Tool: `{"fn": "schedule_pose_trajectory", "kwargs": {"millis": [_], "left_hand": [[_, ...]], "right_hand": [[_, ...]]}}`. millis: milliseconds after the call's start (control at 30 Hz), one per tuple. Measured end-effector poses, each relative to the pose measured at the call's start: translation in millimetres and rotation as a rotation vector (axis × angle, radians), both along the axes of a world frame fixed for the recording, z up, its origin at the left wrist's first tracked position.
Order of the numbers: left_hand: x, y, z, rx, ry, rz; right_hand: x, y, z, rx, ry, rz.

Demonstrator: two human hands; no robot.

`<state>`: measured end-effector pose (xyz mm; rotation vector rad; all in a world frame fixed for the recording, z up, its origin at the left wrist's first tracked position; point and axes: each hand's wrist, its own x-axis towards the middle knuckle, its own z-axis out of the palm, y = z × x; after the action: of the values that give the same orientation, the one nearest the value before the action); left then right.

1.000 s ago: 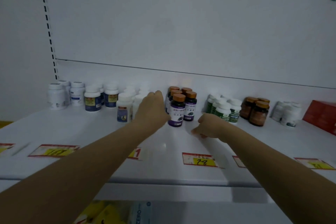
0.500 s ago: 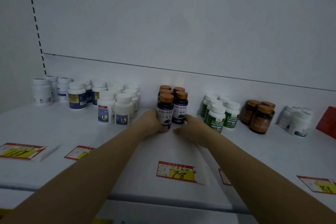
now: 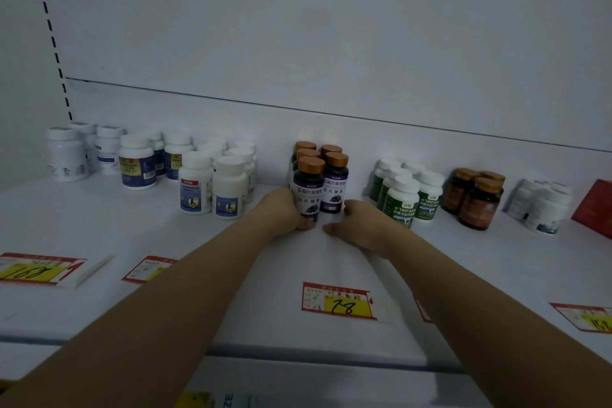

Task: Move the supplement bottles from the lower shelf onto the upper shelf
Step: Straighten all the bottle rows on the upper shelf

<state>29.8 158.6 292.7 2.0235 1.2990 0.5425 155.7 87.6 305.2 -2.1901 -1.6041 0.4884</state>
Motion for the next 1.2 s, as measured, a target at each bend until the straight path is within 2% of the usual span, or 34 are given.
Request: {"fn": "schedule_pose_trajectory", "kwargs": {"millis": [200, 300, 400, 500, 567, 667, 767, 933, 1067, 1200], "left_hand": [[2, -14, 2, 0.061, 0.046, 0.054], [7, -38, 10, 0.106, 0.089, 0.224], [16, -69, 20, 0.387, 0.002, 0.288], [42, -96, 33, 0.615, -0.116, 0.163], [68, -105, 38, 0.554, -0.085, 0.064], [99, -108, 37, 0.196, 0.009, 0.03], [115, -100, 32, 0.012, 0.094, 0.055], [131, -85, 25, -0.058, 0.146, 0.077], [142, -78, 19, -0.03, 0.101, 0.006], [150, -74, 18, -0.03, 0.068, -0.038]], "right_hand": [[-15, -17, -2, 0.036, -0.088, 0.012], [-8, -39, 3, 0.039, -0.087, 0.047], [16, -70, 16, 0.026, -0.068, 0.086], [54, -92, 23, 0.011, -0.082, 0.013], [82, -99, 24, 0.031, -0.058, -0.061], [116, -103, 21, 0.03, -0.046, -0.108], [141, -99, 19, 0.029, 0.006, -0.131], [157, -85, 20, 0.02, 0.177, -0.112], [156, -80, 15, 0.021, 0.124, 0.031], [157, -76, 12, 0.019, 0.122, 0.065]]}}
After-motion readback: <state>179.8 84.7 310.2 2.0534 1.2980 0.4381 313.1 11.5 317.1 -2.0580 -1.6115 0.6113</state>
